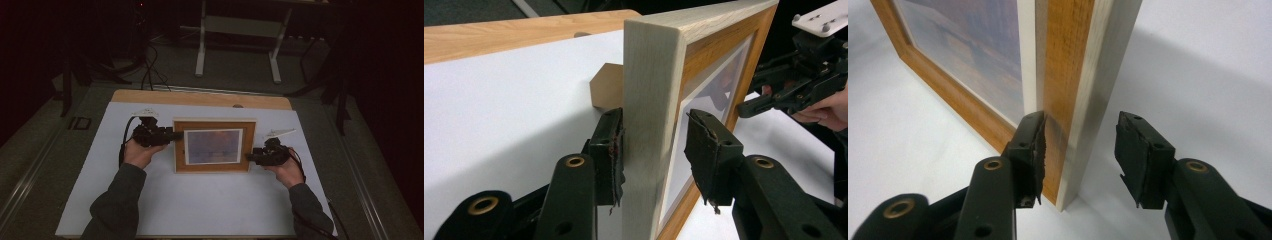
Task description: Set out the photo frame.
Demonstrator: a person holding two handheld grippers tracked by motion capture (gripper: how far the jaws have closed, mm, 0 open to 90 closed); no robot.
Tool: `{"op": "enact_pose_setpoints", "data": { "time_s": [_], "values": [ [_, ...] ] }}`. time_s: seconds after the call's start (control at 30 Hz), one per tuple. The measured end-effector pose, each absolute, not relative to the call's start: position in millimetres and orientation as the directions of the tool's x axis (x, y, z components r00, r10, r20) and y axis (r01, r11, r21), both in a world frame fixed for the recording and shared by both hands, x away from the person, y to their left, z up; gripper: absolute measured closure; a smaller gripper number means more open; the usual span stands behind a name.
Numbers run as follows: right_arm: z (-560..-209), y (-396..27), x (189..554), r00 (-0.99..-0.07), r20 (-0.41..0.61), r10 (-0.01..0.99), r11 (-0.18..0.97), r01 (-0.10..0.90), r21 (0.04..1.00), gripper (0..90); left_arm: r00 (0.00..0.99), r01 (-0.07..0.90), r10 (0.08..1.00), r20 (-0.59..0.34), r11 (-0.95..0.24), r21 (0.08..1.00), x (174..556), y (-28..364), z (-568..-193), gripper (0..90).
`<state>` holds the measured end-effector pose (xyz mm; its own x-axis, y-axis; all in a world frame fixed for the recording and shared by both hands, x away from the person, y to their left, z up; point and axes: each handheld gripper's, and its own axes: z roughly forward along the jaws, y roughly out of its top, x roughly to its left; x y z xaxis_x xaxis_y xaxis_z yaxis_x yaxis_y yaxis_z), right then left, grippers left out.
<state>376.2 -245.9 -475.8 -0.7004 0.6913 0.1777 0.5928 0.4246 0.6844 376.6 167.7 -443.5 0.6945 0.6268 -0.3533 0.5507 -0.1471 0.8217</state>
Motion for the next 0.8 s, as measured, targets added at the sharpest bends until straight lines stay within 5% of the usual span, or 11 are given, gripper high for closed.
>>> {"op": "enact_pose_setpoints", "data": {
  "time_s": [0.8],
  "values": [
    [-473.5,-258.1,368.6,-0.722,0.169,0.671,0.463,0.586,0.665,53.8,0.652,0.506,0.725,-0.221,-0.199,0.839,346.4,193.4,-437.0,57.8]
  ]
}}
